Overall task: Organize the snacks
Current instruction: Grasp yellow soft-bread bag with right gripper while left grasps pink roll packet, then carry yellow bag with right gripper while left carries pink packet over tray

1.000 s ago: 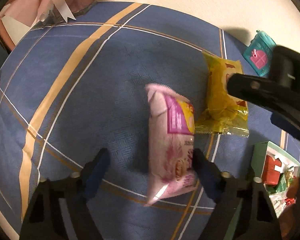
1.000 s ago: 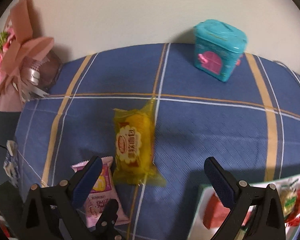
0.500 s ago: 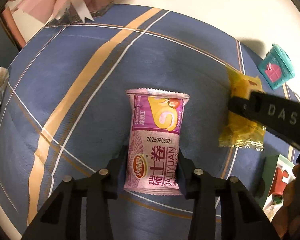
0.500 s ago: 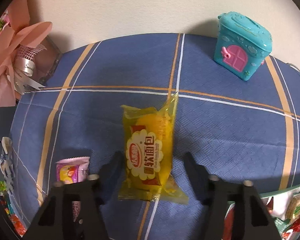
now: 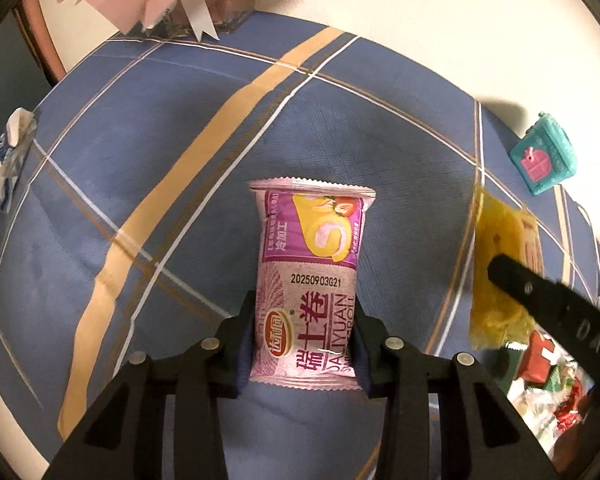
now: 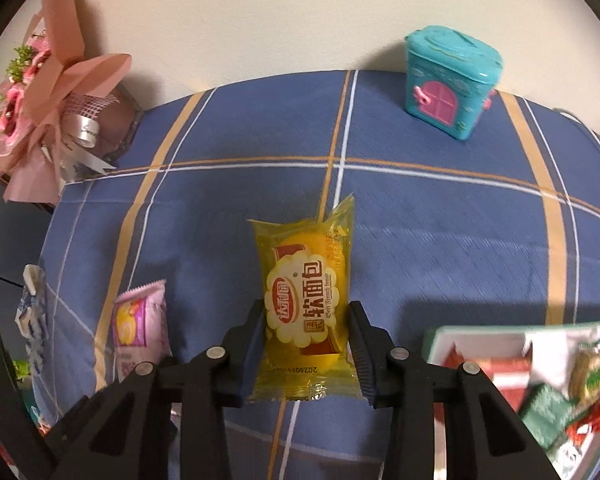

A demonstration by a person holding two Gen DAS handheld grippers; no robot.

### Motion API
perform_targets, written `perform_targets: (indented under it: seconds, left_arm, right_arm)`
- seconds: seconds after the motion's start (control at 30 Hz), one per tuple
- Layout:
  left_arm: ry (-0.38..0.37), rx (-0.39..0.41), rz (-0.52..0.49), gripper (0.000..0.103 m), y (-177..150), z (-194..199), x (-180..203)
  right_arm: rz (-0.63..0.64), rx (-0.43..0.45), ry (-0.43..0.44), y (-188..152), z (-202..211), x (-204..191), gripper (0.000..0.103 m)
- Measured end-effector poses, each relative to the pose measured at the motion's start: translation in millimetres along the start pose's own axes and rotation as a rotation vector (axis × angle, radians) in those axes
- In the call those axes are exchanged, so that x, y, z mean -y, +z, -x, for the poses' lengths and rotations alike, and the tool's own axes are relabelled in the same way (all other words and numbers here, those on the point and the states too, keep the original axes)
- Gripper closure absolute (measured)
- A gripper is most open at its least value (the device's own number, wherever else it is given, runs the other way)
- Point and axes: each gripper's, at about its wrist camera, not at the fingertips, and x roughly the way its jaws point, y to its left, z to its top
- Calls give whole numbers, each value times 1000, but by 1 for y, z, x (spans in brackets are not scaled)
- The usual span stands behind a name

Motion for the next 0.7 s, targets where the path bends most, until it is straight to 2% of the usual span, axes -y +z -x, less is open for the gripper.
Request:
perform_targets:
  seconds: [0.3, 0.33, 0.37, 0.5, 0.6, 0.7]
  left_arm:
    - [30, 45, -54, 61, -22, 31, 2]
    - [27, 48, -58, 61, -26, 35, 2]
    - [27, 51, -62, 61, -30, 40, 2]
    - [21, 70, -102, 61, -49, 61, 9]
    - [-2, 74, -109, 61, -59, 70, 12]
    - [8, 71, -111, 61, -62, 71, 11]
  right_arm:
    - [-3, 42, -6, -44, 47, 5, 61]
    - [-2, 52, 0, -50, 54, 5, 62]
    - [-2, 57, 5, -53, 59, 5, 68]
    - [-18, 83, 39, -74, 78, 8, 68]
    - [-27, 79, 41, -84, 81, 10, 68]
    - [-21, 69, 24, -83, 79, 11, 68]
